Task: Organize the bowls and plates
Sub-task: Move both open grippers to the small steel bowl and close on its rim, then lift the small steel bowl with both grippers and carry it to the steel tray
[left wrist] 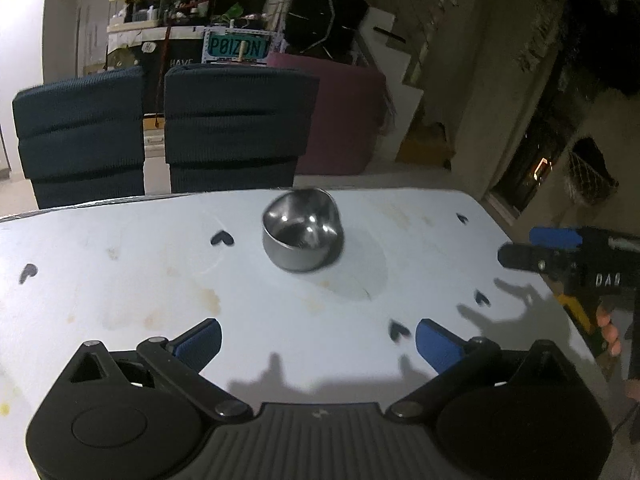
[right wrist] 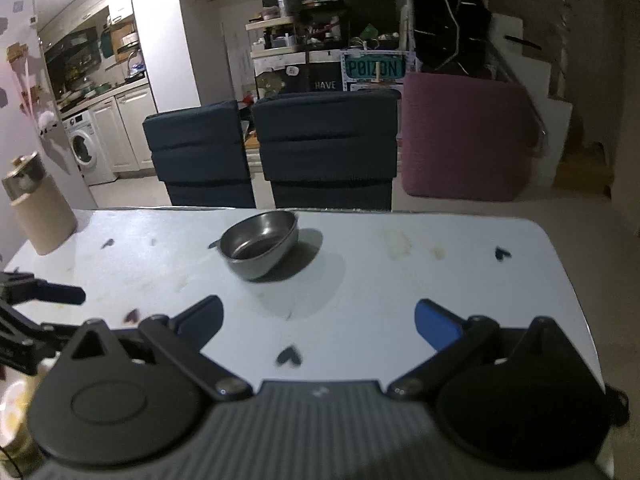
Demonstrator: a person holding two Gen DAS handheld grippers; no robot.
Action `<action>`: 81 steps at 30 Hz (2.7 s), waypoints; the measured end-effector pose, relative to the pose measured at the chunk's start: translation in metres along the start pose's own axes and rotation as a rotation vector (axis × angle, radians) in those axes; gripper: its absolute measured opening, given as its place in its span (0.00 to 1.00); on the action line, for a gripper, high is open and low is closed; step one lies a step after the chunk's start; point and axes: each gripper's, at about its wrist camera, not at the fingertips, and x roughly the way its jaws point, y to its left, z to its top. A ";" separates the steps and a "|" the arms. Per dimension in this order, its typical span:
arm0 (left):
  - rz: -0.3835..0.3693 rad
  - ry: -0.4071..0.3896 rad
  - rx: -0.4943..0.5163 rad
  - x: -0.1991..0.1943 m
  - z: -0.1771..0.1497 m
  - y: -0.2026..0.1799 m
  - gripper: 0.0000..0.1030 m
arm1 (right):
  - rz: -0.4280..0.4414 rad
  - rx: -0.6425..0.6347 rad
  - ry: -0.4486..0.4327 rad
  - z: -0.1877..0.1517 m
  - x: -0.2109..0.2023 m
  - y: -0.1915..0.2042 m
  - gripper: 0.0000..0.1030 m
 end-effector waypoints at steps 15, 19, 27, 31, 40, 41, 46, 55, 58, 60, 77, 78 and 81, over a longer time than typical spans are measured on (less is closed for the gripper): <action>-0.142 -0.008 -0.357 0.103 0.035 0.062 0.72 | 0.177 -0.013 0.075 0.068 0.131 -0.014 0.82; -0.142 -0.002 -0.395 0.124 0.041 0.061 0.63 | 0.176 -0.007 0.072 0.077 0.164 -0.003 0.70; -0.118 0.044 -0.437 0.144 0.038 0.062 0.42 | 0.166 -0.058 0.117 0.086 0.205 0.021 0.47; -0.109 0.038 -0.448 0.143 0.037 0.062 0.36 | 0.160 -0.069 0.135 0.084 0.210 0.032 0.37; -0.072 0.029 -0.363 0.122 0.032 0.039 0.20 | 0.078 0.035 0.137 0.076 0.171 0.023 0.08; -0.075 0.022 -0.348 0.117 0.030 0.035 0.19 | 0.074 0.042 0.135 0.075 0.163 0.022 0.08; -0.089 -0.027 -0.273 0.080 0.023 0.017 0.17 | 0.057 0.074 0.097 0.066 0.111 0.022 0.05; -0.094 -0.101 -0.172 -0.024 0.005 -0.022 0.16 | 0.052 0.090 0.014 0.046 -0.002 0.046 0.06; -0.079 -0.106 -0.134 -0.055 -0.011 -0.033 0.16 | 0.051 0.117 0.006 0.030 -0.039 0.054 0.07; -0.075 -0.097 -0.129 -0.070 -0.024 -0.036 0.16 | 0.045 0.131 0.018 0.014 -0.059 0.063 0.07; -0.099 -0.029 -0.117 -0.124 -0.111 -0.046 0.16 | -0.014 0.164 0.102 -0.079 -0.140 0.109 0.08; -0.104 -0.026 -0.129 -0.122 -0.115 -0.045 0.16 | -0.011 0.175 0.107 -0.081 -0.139 0.107 0.08; -0.113 -0.007 -0.146 -0.115 -0.124 -0.044 0.15 | -0.007 0.202 0.124 -0.091 -0.140 0.106 0.08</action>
